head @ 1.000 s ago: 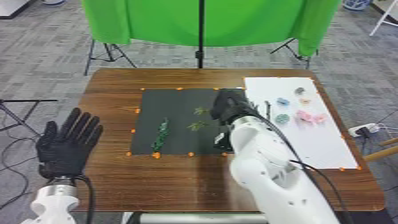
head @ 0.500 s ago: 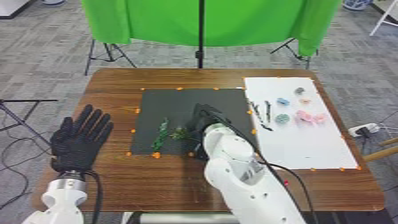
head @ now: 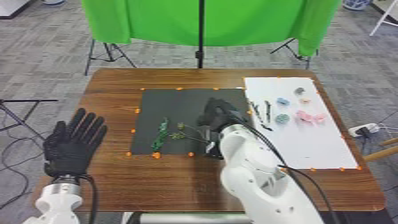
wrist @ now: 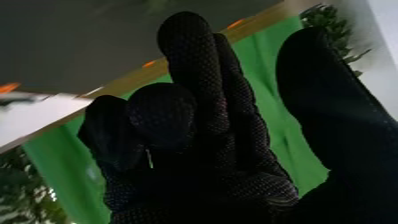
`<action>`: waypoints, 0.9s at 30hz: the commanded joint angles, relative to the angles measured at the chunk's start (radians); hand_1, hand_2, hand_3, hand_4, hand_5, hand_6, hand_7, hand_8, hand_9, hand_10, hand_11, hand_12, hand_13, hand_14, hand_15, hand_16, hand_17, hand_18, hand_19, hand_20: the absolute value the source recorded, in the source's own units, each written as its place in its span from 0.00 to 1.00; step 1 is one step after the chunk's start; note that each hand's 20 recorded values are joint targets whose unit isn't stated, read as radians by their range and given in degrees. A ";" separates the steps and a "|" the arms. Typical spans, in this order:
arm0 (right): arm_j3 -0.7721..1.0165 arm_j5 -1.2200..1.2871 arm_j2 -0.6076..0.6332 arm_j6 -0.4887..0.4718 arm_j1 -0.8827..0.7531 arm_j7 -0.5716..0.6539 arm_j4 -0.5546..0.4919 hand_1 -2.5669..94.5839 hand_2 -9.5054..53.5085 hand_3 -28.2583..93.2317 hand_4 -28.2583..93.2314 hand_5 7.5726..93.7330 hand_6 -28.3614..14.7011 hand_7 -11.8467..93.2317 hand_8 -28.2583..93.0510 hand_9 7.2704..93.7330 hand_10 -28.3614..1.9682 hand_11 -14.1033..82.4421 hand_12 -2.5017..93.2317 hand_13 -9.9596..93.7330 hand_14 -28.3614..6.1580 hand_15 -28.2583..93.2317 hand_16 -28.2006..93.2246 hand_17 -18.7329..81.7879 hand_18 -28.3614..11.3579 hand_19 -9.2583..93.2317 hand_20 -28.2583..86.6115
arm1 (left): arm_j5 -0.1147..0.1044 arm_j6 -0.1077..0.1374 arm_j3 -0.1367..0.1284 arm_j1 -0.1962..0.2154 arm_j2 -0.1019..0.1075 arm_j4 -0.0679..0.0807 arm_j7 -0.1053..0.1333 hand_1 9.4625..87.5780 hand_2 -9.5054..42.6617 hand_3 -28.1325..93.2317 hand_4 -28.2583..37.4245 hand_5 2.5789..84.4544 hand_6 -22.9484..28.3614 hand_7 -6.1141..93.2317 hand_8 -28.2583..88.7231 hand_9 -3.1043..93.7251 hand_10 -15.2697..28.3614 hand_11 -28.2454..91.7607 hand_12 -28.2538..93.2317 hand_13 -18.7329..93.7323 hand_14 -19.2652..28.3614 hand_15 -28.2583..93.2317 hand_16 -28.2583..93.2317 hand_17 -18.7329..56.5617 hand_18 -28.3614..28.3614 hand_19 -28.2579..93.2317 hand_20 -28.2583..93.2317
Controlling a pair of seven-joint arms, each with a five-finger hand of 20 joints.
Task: Arrange flowers
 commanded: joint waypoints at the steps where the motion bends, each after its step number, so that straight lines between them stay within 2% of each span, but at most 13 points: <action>1: 0.048 0.087 0.040 -0.150 -0.073 0.039 0.014 0.40 0.08 0.87 0.06 0.74 0.50 0.25 0.15 0.83 0.31 0.54 0.28 0.78 0.38 0.87 0.49 0.62 0.05 1.00 0.79 | 0.013 0.009 0.001 0.022 -0.013 0.009 -0.026 0.21 0.51 0.88 0.00 0.50 0.62 0.16 0.17 0.41 0.70 0.38 0.31 0.40 0.74 0.48 0.18 0.16 0.73 0.50 0.32; 3: 0.036 0.075 0.026 -0.174 -0.090 0.016 0.013 0.40 0.09 0.87 0.06 0.74 0.50 0.25 0.15 0.83 0.31 0.54 0.28 0.77 0.36 0.87 0.49 0.62 0.04 1.00 0.79 | 0.022 0.002 0.006 0.012 -0.017 0.014 -0.035 0.21 0.52 0.88 0.00 0.50 0.63 0.16 0.17 0.41 0.70 0.38 0.30 0.40 0.74 0.48 0.18 0.16 0.73 0.50 0.32; 5: 0.023 0.071 0.014 -0.172 -0.101 0.003 0.009 0.40 0.10 0.87 0.06 0.74 0.50 0.25 0.14 0.83 0.31 0.54 0.28 0.77 0.36 0.86 0.49 0.61 0.04 1.00 0.78 | 0.020 -0.001 0.011 0.003 -0.016 0.017 -0.041 0.21 0.52 0.88 0.00 0.50 0.63 0.16 0.17 0.41 0.70 0.38 0.30 0.40 0.74 0.48 0.18 0.16 0.73 0.50 0.32; 8: 0.011 0.111 0.005 -0.192 -0.111 0.005 -0.012 0.40 0.10 0.87 0.06 0.74 0.50 0.25 0.14 0.83 0.31 0.53 0.28 0.77 0.35 0.86 0.49 0.61 0.04 1.00 0.77 | 0.034 0.005 0.014 -0.009 -0.013 0.024 -0.051 0.21 0.52 0.87 0.00 0.50 0.63 0.16 0.17 0.41 0.70 0.38 0.30 0.40 0.74 0.48 0.18 0.16 0.73 0.50 0.32; 9: 0.009 0.129 0.003 -0.206 -0.113 0.008 -0.019 0.40 0.10 0.87 0.06 0.74 0.51 0.25 0.14 0.83 0.31 0.53 0.28 0.77 0.35 0.86 0.49 0.60 0.03 1.00 0.77 | 0.031 0.001 0.013 -0.010 -0.014 0.025 -0.052 0.21 0.52 0.87 0.00 0.49 0.63 0.16 0.17 0.41 0.70 0.38 0.30 0.40 0.74 0.48 0.18 0.16 0.73 0.50 0.32; 14: -0.002 0.186 -0.016 -0.247 -0.129 0.024 -0.041 0.40 0.11 0.87 0.06 0.74 0.50 0.25 0.14 0.83 0.31 0.53 0.28 0.77 0.35 0.86 0.49 0.60 0.04 1.00 0.77 | 0.018 0.014 0.017 -0.006 -0.014 0.024 -0.052 0.21 0.51 0.87 0.00 0.49 0.63 0.16 0.17 0.40 0.70 0.38 0.30 0.40 0.74 0.48 0.18 0.16 0.73 0.50 0.32; 18: -0.009 0.187 -0.021 -0.262 -0.131 0.020 -0.051 0.40 0.11 0.87 0.05 0.74 0.50 0.25 0.14 0.83 0.31 0.53 0.28 0.77 0.34 0.86 0.48 0.61 0.03 1.00 0.76 | 0.021 0.011 0.017 -0.008 -0.015 0.025 -0.049 0.21 0.51 0.86 0.00 0.49 0.63 0.16 0.17 0.40 0.70 0.38 0.30 0.40 0.74 0.48 0.18 0.16 0.73 0.50 0.32; 24: -0.001 0.148 -0.005 -0.228 -0.121 0.045 -0.057 0.39 0.12 0.86 0.06 0.74 0.50 0.24 0.15 0.83 0.30 0.53 0.28 0.77 0.34 0.86 0.48 0.60 0.03 1.00 0.76 | 0.017 0.004 0.013 -0.004 -0.026 0.026 -0.047 0.21 0.51 0.86 0.00 0.49 0.63 0.16 0.17 0.40 0.70 0.38 0.30 0.40 0.74 0.48 0.18 0.15 0.73 0.50 0.32; 27: 0.021 0.095 0.025 -0.172 -0.126 0.055 -0.094 0.39 0.12 0.86 0.06 0.74 0.50 0.25 0.15 0.83 0.30 0.53 0.28 0.77 0.34 0.86 0.48 0.61 0.03 1.00 0.76 | 0.012 0.008 0.006 0.014 -0.029 0.019 -0.038 0.21 0.51 0.86 0.00 0.49 0.63 0.16 0.17 0.40 0.70 0.38 0.30 0.40 0.74 0.48 0.18 0.15 0.73 0.50 0.32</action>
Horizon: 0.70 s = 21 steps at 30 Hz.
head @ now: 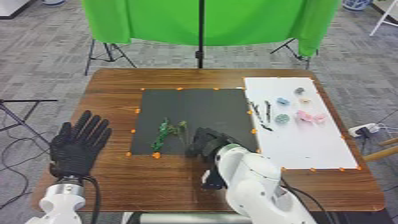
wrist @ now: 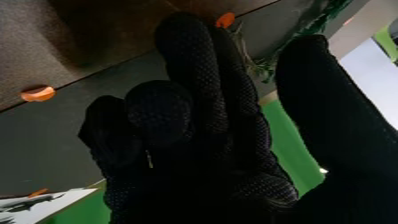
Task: Arrange flowers
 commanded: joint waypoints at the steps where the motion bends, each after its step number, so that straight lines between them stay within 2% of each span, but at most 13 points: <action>1: 0.037 -0.091 0.051 0.072 -0.023 0.040 -0.035 0.39 0.11 0.86 0.06 0.75 0.50 0.25 0.15 0.83 0.30 0.52 0.28 0.77 0.34 0.86 0.48 0.61 0.03 1.00 0.76 | -0.010 0.007 -0.009 0.033 -0.021 -0.001 0.007 0.21 0.51 0.86 0.00 0.49 0.63 0.16 0.17 0.40 0.70 0.38 0.30 0.40 0.74 0.48 0.18 0.15 0.73 0.50 0.32; 4: 0.104 -0.062 0.075 0.102 -0.014 0.058 -0.067 0.39 0.11 0.86 0.06 0.77 0.50 0.26 0.15 0.83 0.30 0.52 0.27 0.77 0.34 0.86 0.48 0.61 0.02 1.00 0.76 | -0.009 0.005 -0.013 0.040 -0.025 -0.005 0.017 0.21 0.51 0.86 0.00 0.49 0.63 0.16 0.17 0.40 0.70 0.38 0.30 0.40 0.74 0.48 0.18 0.16 0.73 0.50 0.32; 7: 0.153 -0.127 0.103 0.207 0.003 0.044 -0.048 0.38 0.11 0.86 0.06 0.78 0.50 0.29 0.15 0.84 0.29 0.51 0.27 0.77 0.34 0.86 0.48 0.61 0.02 1.00 0.76 | -0.008 0.004 -0.016 0.048 -0.026 -0.009 0.020 0.21 0.51 0.86 0.00 0.49 0.63 0.16 0.17 0.40 0.70 0.38 0.30 0.40 0.74 0.48 0.18 0.15 0.73 0.50 0.32; 9: 0.166 -0.174 0.119 0.290 0.029 0.050 -0.005 0.38 0.10 0.86 0.06 0.78 0.50 0.29 0.15 0.83 0.28 0.50 0.27 0.77 0.34 0.85 0.48 0.61 0.03 1.00 0.76 | -0.022 0.010 -0.015 0.052 -0.030 -0.009 0.020 0.21 0.51 0.86 0.00 0.49 0.63 0.16 0.17 0.40 0.70 0.38 0.30 0.40 0.74 0.48 0.18 0.15 0.73 0.50 0.32; 11: 0.161 -0.225 0.131 0.356 0.073 0.061 0.067 0.39 0.08 0.87 0.06 0.78 0.50 0.30 0.15 0.81 0.27 0.47 0.26 0.76 0.34 0.82 0.46 0.59 0.03 1.00 0.73 | -0.054 0.015 -0.013 0.056 -0.034 -0.012 0.025 0.21 0.51 0.86 0.00 0.49 0.63 0.16 0.17 0.40 0.70 0.38 0.30 0.40 0.74 0.48 0.18 0.15 0.73 0.50 0.32; 12: 0.160 -0.243 0.138 0.367 0.096 0.062 0.096 0.39 0.06 0.87 0.06 0.78 0.50 0.30 0.15 0.81 0.27 0.45 0.25 0.75 0.34 0.81 0.45 0.58 0.03 1.00 0.72 | -0.049 0.010 -0.012 0.053 -0.035 -0.009 0.025 0.21 0.51 0.86 0.00 0.49 0.63 0.16 0.17 0.40 0.70 0.38 0.31 0.40 0.74 0.48 0.18 0.16 0.73 0.50 0.32; 13: 0.164 -0.268 0.141 0.370 0.111 0.061 0.120 0.40 0.05 0.87 0.06 0.76 0.50 0.30 0.14 0.79 0.26 0.43 0.24 0.73 0.33 0.80 0.44 0.58 0.02 1.00 0.72 | -0.040 0.012 -0.010 0.050 -0.034 -0.008 0.020 0.21 0.51 0.86 0.00 0.49 0.63 0.16 0.17 0.40 0.70 0.38 0.31 0.40 0.74 0.48 0.18 0.15 0.73 0.50 0.32; 14: 0.164 -0.285 0.147 0.378 0.124 0.057 0.140 0.40 0.04 0.87 0.06 0.74 0.49 0.30 0.14 0.76 0.24 0.41 0.23 0.72 0.32 0.80 0.43 0.58 0.02 1.00 0.72 | -0.039 0.009 -0.007 0.047 -0.032 -0.007 0.023 0.21 0.51 0.86 0.00 0.49 0.63 0.16 0.17 0.40 0.70 0.38 0.31 0.40 0.74 0.48 0.18 0.16 0.73 0.50 0.32; 17: 0.172 -0.257 0.155 0.259 0.163 0.071 0.156 0.40 0.00 0.88 0.05 0.69 0.47 0.30 0.14 0.70 0.19 0.36 0.21 0.67 0.28 0.81 0.41 0.57 0.01 1.00 0.74 | -0.048 0.008 -0.008 0.047 -0.035 -0.008 0.026 0.21 0.51 0.86 0.00 0.50 0.63 0.16 0.17 0.40 0.70 0.38 0.31 0.40 0.74 0.48 0.18 0.15 0.73 0.50 0.33; 19: 0.156 -0.273 0.162 0.265 0.179 0.055 0.184 0.39 0.00 0.87 0.05 0.65 0.45 0.28 0.14 0.64 0.16 0.34 0.20 0.65 0.26 0.81 0.41 0.57 0.01 1.00 0.75 | -0.059 0.011 -0.009 0.049 -0.036 -0.011 0.027 0.21 0.51 0.86 0.00 0.50 0.63 0.16 0.17 0.40 0.70 0.38 0.31 0.40 0.74 0.48 0.18 0.15 0.73 0.50 0.33; 21: 0.133 -0.309 0.168 0.260 0.201 0.041 0.223 0.38 0.00 0.87 0.05 0.62 0.43 0.28 0.14 0.60 0.14 0.33 0.20 0.64 0.25 0.81 0.40 0.57 0.00 1.00 0.75 | -0.054 0.010 -0.006 0.044 -0.037 -0.008 0.024 0.21 0.51 0.86 0.00 0.50 0.63 0.16 0.17 0.40 0.70 0.38 0.31 0.40 0.74 0.48 0.18 0.15 0.73 0.50 0.33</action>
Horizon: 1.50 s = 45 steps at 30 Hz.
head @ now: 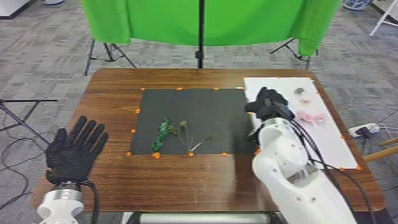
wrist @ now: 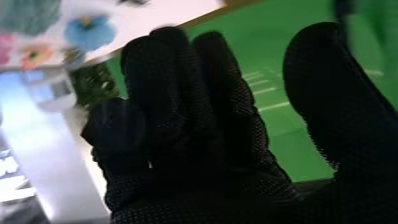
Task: Arrange flowers
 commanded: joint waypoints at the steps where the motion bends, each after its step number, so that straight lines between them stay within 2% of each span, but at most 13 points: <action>1: -0.021 0.000 0.032 -0.154 0.091 -0.012 0.064 0.38 0.00 0.87 0.05 0.61 0.43 0.28 0.14 0.58 0.13 0.33 0.19 0.63 0.25 0.81 0.40 0.57 0.00 1.00 0.76 | -0.013 0.013 0.010 0.004 -0.014 0.002 -0.004 0.21 0.51 0.86 0.00 0.50 0.63 0.16 0.17 0.40 0.70 0.38 0.31 0.40 0.74 0.48 0.18 0.15 0.73 0.50 0.33; 5: -0.061 0.013 0.015 -0.206 0.153 -0.012 0.160 0.36 0.00 0.87 0.03 0.49 0.37 0.28 0.14 0.47 0.07 0.30 0.18 0.61 0.22 0.82 0.38 0.58 0.00 1.00 0.76 | -0.021 0.009 0.011 0.001 -0.019 0.004 -0.016 0.21 0.51 0.86 0.00 0.49 0.63 0.16 0.17 0.40 0.69 0.38 0.31 0.40 0.74 0.48 0.18 0.15 0.73 0.50 0.33; 10: -0.064 -0.002 0.018 -0.259 0.150 -0.005 0.204 0.35 0.00 0.86 0.01 0.40 0.35 0.27 0.15 0.41 0.03 0.28 0.17 0.60 0.23 0.81 0.35 0.58 0.00 1.00 0.77 | -0.006 0.011 0.012 -0.006 -0.016 0.006 -0.024 0.21 0.51 0.86 0.00 0.49 0.63 0.16 0.17 0.39 0.69 0.38 0.31 0.40 0.74 0.48 0.18 0.15 0.73 0.50 0.32; 11: -0.062 -0.005 0.015 -0.277 0.149 0.002 0.211 0.35 0.00 0.86 0.00 0.40 0.35 0.27 0.15 0.40 0.02 0.28 0.17 0.60 0.23 0.81 0.35 0.58 0.00 1.00 0.77 | 0.008 0.009 0.009 -0.007 -0.016 0.008 -0.032 0.21 0.51 0.86 0.00 0.49 0.63 0.16 0.17 0.39 0.69 0.38 0.31 0.40 0.74 0.48 0.18 0.15 0.73 0.50 0.32; 13: -0.061 -0.044 0.009 -0.306 0.140 0.000 0.228 0.34 0.00 0.86 0.00 0.41 0.34 0.30 0.15 0.39 0.01 0.27 0.16 0.60 0.22 0.80 0.34 0.57 0.00 1.00 0.77 | 0.082 0.032 0.006 -0.004 -0.017 0.008 -0.057 0.21 0.51 0.86 0.00 0.49 0.63 0.16 0.17 0.39 0.70 0.38 0.31 0.39 0.74 0.48 0.18 0.15 0.73 0.50 0.32; 14: -0.061 -0.050 0.007 -0.311 0.136 0.002 0.235 0.35 0.00 0.86 0.00 0.41 0.33 0.31 0.15 0.39 0.00 0.26 0.16 0.59 0.22 0.80 0.34 0.57 0.00 1.00 0.77 | 0.090 0.028 0.007 -0.006 -0.018 0.008 -0.068 0.21 0.51 0.86 0.00 0.49 0.63 0.16 0.17 0.39 0.70 0.38 0.31 0.39 0.74 0.48 0.18 0.15 0.73 0.50 0.32; 16: -0.066 -0.035 0.004 -0.251 0.126 0.004 0.256 0.39 0.00 0.87 0.00 0.45 0.34 0.39 0.13 0.43 0.02 0.29 0.17 0.62 0.26 0.80 0.34 0.58 0.00 1.00 0.77 | 0.077 -0.013 0.004 -0.005 -0.023 0.013 -0.092 0.21 0.51 0.86 0.00 0.49 0.63 0.16 0.17 0.38 0.70 0.38 0.31 0.39 0.74 0.48 0.18 0.15 0.73 0.50 0.32; 19: -0.079 -0.070 -0.001 -0.197 0.113 -0.025 0.294 0.45 0.00 0.88 0.00 0.57 0.45 0.46 0.11 0.57 0.18 0.35 0.18 0.68 0.33 0.81 0.37 0.59 0.03 1.00 0.77 | 0.085 -0.008 0.010 -0.022 -0.023 0.020 -0.106 0.21 0.50 0.85 0.00 0.48 0.63 0.16 0.17 0.38 0.70 0.38 0.31 0.38 0.74 0.47 0.18 0.15 0.73 0.50 0.32; 21: -0.088 -0.084 -0.007 -0.193 0.110 -0.048 0.317 0.53 0.00 0.84 0.00 0.65 0.50 0.48 0.21 0.68 0.29 0.38 0.20 0.72 0.38 0.81 0.40 0.60 0.05 1.00 0.76 | 0.073 0.005 0.016 -0.029 -0.017 0.021 -0.104 0.20 0.50 0.85 0.00 0.48 0.63 0.16 0.17 0.38 0.70 0.38 0.31 0.39 0.74 0.47 0.18 0.15 0.73 0.50 0.32; 23: -0.095 -0.094 -0.012 -0.190 0.110 -0.060 0.336 0.60 0.00 0.82 0.00 0.76 0.55 0.47 0.26 0.82 0.42 0.32 0.32 0.77 0.43 0.81 0.43 0.59 0.07 1.00 0.74 | 0.067 0.003 0.018 -0.033 -0.018 0.025 -0.106 0.21 0.50 0.85 0.00 0.48 0.64 0.15 0.17 0.38 0.70 0.38 0.31 0.39 0.74 0.47 0.18 0.15 0.74 0.50 0.32; 26: -0.091 -0.110 -0.013 -0.172 0.095 -0.069 0.337 0.63 0.00 0.82 0.00 0.82 0.59 0.48 0.28 0.90 0.48 0.26 0.42 0.80 0.47 0.79 0.46 0.59 0.08 1.00 0.73 | 0.068 0.002 0.019 -0.032 -0.020 0.026 -0.111 0.21 0.50 0.85 0.00 0.49 0.64 0.16 0.17 0.38 0.70 0.38 0.31 0.39 0.74 0.48 0.18 0.15 0.74 0.50 0.32; 39: -0.101 -0.064 0.023 -0.109 0.061 -0.078 0.039 0.63 0.00 0.86 0.00 0.82 0.59 0.48 0.34 0.91 0.50 0.29 0.46 0.81 0.48 0.78 0.51 0.60 0.04 1.00 0.71 | 0.057 0.013 0.013 -0.004 -0.024 0.014 -0.092 0.21 0.50 0.85 0.00 0.49 0.64 0.16 0.17 0.39 0.70 0.38 0.31 0.39 0.74 0.48 0.18 0.15 0.74 0.50 0.32; 45: -0.199 -0.061 0.014 -0.153 0.093 -0.152 0.024 0.63 0.00 0.86 0.00 0.81 0.59 0.49 0.35 0.90 0.48 0.30 0.47 0.80 0.48 0.78 0.51 0.59 0.04 1.00 0.71 | 0.059 0.020 0.013 -0.003 -0.018 0.009 -0.083 0.21 0.50 0.85 0.00 0.49 0.64 0.16 0.17 0.39 0.70 0.38 0.31 0.39 0.74 0.48 0.18 0.14 0.74 0.50 0.32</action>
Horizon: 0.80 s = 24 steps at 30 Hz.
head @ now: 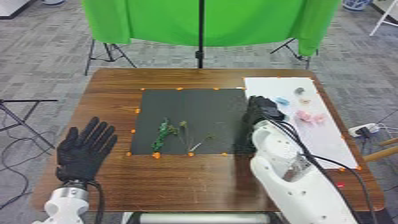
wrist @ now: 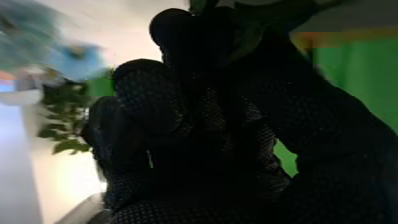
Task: Arrange flowers
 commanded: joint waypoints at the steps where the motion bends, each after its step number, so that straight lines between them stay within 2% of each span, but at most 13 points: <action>1: -0.116 -0.026 -0.028 -0.037 0.053 -0.089 -0.015 0.63 0.00 0.86 0.00 0.81 0.59 0.49 0.35 0.90 0.48 0.30 0.47 0.80 0.48 0.78 0.51 0.59 0.04 1.00 0.71 | -0.006 0.010 0.004 0.010 -0.005 -0.001 0.005 0.21 0.50 0.85 0.00 0.49 0.64 0.16 0.17 0.39 0.70 0.38 0.31 0.39 0.74 0.48 0.18 0.14 0.74 0.50 0.32; 6: -0.157 -0.112 -0.051 -0.065 0.052 -0.121 0.056 0.63 0.00 0.86 0.00 0.80 0.59 0.50 0.34 0.89 0.48 0.30 0.47 0.80 0.47 0.79 0.50 0.59 0.04 1.00 0.71 | -0.004 0.006 0.015 -0.006 -0.003 0.004 0.000 0.21 0.50 0.85 0.00 0.49 0.64 0.16 0.17 0.39 0.70 0.39 0.31 0.39 0.74 0.48 0.18 0.14 0.74 0.50 0.32; 10: -0.138 -0.059 -0.051 -0.098 0.030 -0.116 0.038 0.61 0.00 0.86 0.00 0.78 0.58 0.52 0.32 0.88 0.47 0.30 0.46 0.79 0.46 0.80 0.49 0.59 0.04 1.00 0.71 | -0.004 0.012 0.008 -0.001 -0.001 0.003 0.002 0.21 0.50 0.85 0.00 0.49 0.64 0.16 0.17 0.39 0.71 0.39 0.31 0.39 0.74 0.48 0.18 0.14 0.74 0.50 0.32; 13: -0.116 0.031 -0.052 -0.152 0.025 -0.079 0.013 0.54 0.00 0.84 0.02 0.76 0.54 0.45 0.29 0.81 0.38 0.43 0.32 0.77 0.41 0.82 0.46 0.57 0.03 1.00 0.72 | -0.009 0.032 0.010 0.003 0.003 0.003 0.015 0.21 0.50 0.85 0.00 0.49 0.64 0.16 0.17 0.39 0.71 0.39 0.31 0.39 0.74 0.48 0.18 0.15 0.74 0.50 0.32; 15: -0.112 0.032 -0.045 -0.141 0.019 -0.079 0.004 0.48 0.00 0.85 0.03 0.75 0.53 0.40 0.28 0.78 0.33 0.48 0.27 0.75 0.38 0.84 0.46 0.56 0.02 1.00 0.72 | -0.015 0.023 0.011 0.005 0.003 0.004 0.018 0.21 0.51 0.85 0.00 0.49 0.64 0.16 0.17 0.39 0.71 0.39 0.31 0.39 0.74 0.48 0.18 0.15 0.74 0.50 0.32; 18: -0.112 0.039 -0.042 -0.138 0.015 -0.078 -0.009 0.42 0.00 0.88 0.03 0.73 0.53 0.38 0.14 0.76 0.29 0.48 0.25 0.73 0.35 0.85 0.45 0.54 0.01 1.00 0.73 | -0.009 0.030 0.016 0.005 0.008 0.004 0.029 0.21 0.51 0.85 0.00 0.49 0.64 0.16 0.17 0.39 0.71 0.39 0.31 0.39 0.74 0.49 0.18 0.14 0.74 0.50 0.32; 20: -0.115 0.030 -0.041 -0.138 0.014 -0.085 -0.014 0.42 0.00 0.88 0.03 0.72 0.53 0.35 0.12 0.75 0.28 0.47 0.25 0.72 0.34 0.85 0.45 0.54 0.01 1.00 0.73 | -0.009 0.030 0.017 0.010 0.009 0.002 0.038 0.21 0.51 0.85 0.00 0.50 0.64 0.16 0.17 0.40 0.70 0.39 0.31 0.39 0.74 0.49 0.18 0.14 0.74 0.51 0.32; 24: -0.119 0.015 -0.033 -0.119 0.015 -0.082 -0.021 0.42 0.00 0.88 0.03 0.72 0.51 0.31 0.13 0.73 0.26 0.46 0.24 0.71 0.32 0.86 0.46 0.54 0.00 1.00 0.73 | -0.009 0.026 0.016 0.014 0.011 0.001 0.041 0.21 0.51 0.85 0.00 0.50 0.64 0.17 0.17 0.40 0.71 0.39 0.31 0.39 0.74 0.49 0.18 0.14 0.74 0.51 0.32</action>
